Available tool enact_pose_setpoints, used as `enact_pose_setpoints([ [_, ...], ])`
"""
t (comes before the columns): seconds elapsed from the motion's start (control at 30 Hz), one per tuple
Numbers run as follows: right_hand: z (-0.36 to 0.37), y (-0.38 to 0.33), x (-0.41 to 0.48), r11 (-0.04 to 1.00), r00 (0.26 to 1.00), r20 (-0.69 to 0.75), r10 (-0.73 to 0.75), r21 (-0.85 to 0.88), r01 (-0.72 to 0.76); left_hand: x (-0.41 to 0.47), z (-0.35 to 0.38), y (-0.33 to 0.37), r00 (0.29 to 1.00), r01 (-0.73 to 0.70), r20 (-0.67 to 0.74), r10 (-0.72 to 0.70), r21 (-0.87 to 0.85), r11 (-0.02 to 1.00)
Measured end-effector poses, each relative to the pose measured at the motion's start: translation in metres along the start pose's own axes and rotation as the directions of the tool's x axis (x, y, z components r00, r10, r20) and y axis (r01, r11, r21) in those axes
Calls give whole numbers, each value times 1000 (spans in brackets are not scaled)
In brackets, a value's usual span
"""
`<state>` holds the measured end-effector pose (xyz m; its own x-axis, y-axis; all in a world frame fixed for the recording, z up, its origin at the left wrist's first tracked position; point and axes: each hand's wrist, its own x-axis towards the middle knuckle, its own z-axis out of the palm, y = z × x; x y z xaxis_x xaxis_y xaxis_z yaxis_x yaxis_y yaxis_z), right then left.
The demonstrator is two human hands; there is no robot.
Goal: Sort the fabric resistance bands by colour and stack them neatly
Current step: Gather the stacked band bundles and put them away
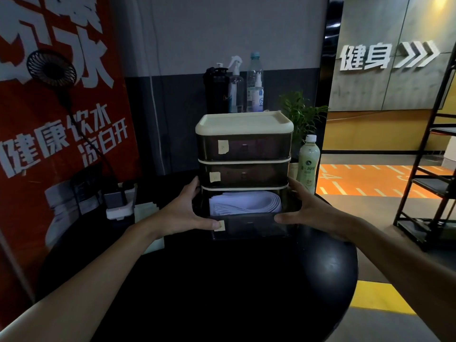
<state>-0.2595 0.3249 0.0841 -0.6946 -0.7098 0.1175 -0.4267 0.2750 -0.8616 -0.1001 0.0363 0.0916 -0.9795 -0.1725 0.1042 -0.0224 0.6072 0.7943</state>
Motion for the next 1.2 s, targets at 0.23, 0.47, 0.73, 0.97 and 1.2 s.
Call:
enact_pose_setpoints([
  [0.23, 9, 4, 9, 999, 989, -147, -27, -36, 22, 4, -5, 1, 998, -56, -39, 57, 19, 998],
  [0.47, 13, 3, 14, 996, 975, -216, -46, 68, 62, 15, 1, -3, 988, -108, -117, 103, -40, 993],
  [0.73, 21, 2, 23, 996, 937, -337, -94, -20, 93, 25, 6, -12, 960, -96, -268, 79, -50, 994],
  [0.97, 27, 2, 30, 996, 909, -412, -64, 33, 86, 36, 16, -15, 911, -98, -402, 92, 5, 995],
  [1.2, 25, 7, 45, 999, 896, -442, -50, -37, 38, 49, 16, -17, 887, -65, -452, 96, 83, 994],
])
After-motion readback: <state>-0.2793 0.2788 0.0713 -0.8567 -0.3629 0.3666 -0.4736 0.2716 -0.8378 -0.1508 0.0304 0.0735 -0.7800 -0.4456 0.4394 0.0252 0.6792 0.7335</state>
